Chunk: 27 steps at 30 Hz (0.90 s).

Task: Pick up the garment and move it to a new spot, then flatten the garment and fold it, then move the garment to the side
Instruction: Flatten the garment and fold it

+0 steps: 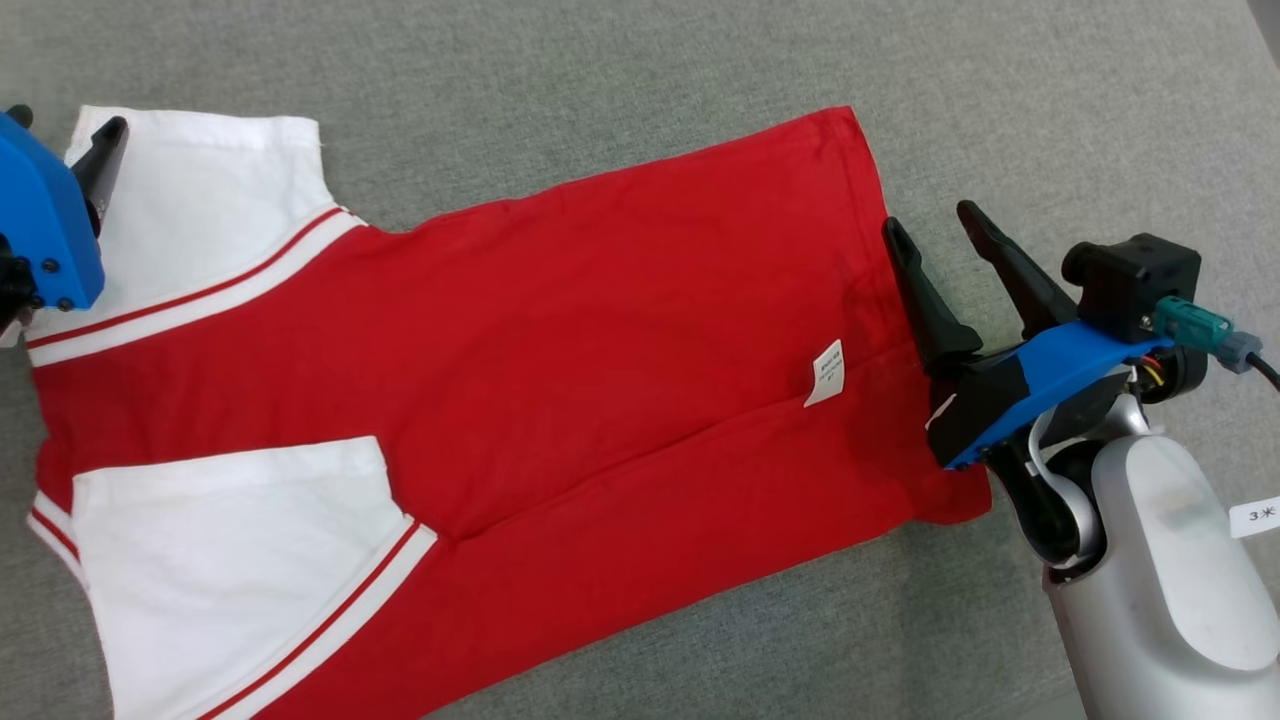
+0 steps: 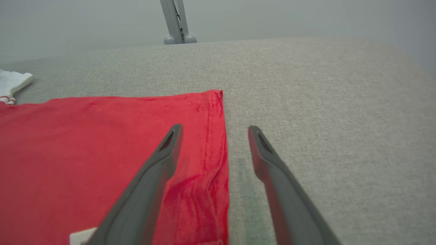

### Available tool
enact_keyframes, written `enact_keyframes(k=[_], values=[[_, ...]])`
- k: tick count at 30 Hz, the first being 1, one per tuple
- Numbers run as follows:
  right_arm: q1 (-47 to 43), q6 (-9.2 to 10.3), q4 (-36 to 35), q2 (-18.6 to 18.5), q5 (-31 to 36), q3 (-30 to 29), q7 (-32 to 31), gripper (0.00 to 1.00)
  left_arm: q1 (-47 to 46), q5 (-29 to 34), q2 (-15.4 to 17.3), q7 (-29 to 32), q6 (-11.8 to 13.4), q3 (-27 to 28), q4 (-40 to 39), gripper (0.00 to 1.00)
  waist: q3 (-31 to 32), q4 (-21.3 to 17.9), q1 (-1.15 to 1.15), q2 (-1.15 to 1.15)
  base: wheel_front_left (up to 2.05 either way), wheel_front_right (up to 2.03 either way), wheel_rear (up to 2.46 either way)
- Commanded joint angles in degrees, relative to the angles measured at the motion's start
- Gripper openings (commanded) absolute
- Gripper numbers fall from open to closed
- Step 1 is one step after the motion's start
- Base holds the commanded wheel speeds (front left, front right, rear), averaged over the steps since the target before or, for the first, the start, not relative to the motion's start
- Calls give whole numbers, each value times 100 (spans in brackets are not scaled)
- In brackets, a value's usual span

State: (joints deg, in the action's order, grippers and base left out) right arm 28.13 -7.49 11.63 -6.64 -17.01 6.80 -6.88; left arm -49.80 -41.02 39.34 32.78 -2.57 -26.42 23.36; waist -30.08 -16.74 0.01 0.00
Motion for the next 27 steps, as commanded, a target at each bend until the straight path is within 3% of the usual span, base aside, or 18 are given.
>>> enact_keyframes(k=[1, 6, 14, 15, 17, 18, 24, 27], values=[[100, -1, 6, -11, -56, 28, 64, 100, -132, 58, 61, 17, 35, 11, 72, 100, -50, -30, -1, 0, 0, 0, 0], [93, -1, 39, -14, -127, 66, 172, 100, -155, 64, -27, 41, -14, -96, 240, 100, -153, -77, -1, 0, 0, 0, 0], [254, -1, 48, -42, -140, 58, 241, 100, -69, -280, -307, 465, -326, -390, 226, 100, -235, -47, -1, 0, 0, 0, 0], [296, -1, 46, -47, -127, 71, 241, 100, -83, -279, -316, 492, -327, -422, 223, 91, -242, -42, -1, 0, 0, 0, 0], [384, -1, 49, -59, -109, 120, 226, 100, -124, -252, -320, 483, -335, -444, 222, 24, -253, -34, -1, 0, 0, 0, 0], [434, -1, 61, -74, -106, 145, 214, 100, -145, -237, -325, 431, -316, -432, 228, 0, -256, -29, -1, 0, 0, 0, 0], [857, -1, 235, -217, -47, 232, 27, 100, -414, 13, -301, -124, -127, -295, 238, 0, -211, 107, -1, 0, 0, 0, 0], [1120, -1, 459, -345, 9, 253, -211, 100, -469, 60, -442, -434, -75, -264, 249, 0, -160, 246, -1, 0, 0, 0, 0]])
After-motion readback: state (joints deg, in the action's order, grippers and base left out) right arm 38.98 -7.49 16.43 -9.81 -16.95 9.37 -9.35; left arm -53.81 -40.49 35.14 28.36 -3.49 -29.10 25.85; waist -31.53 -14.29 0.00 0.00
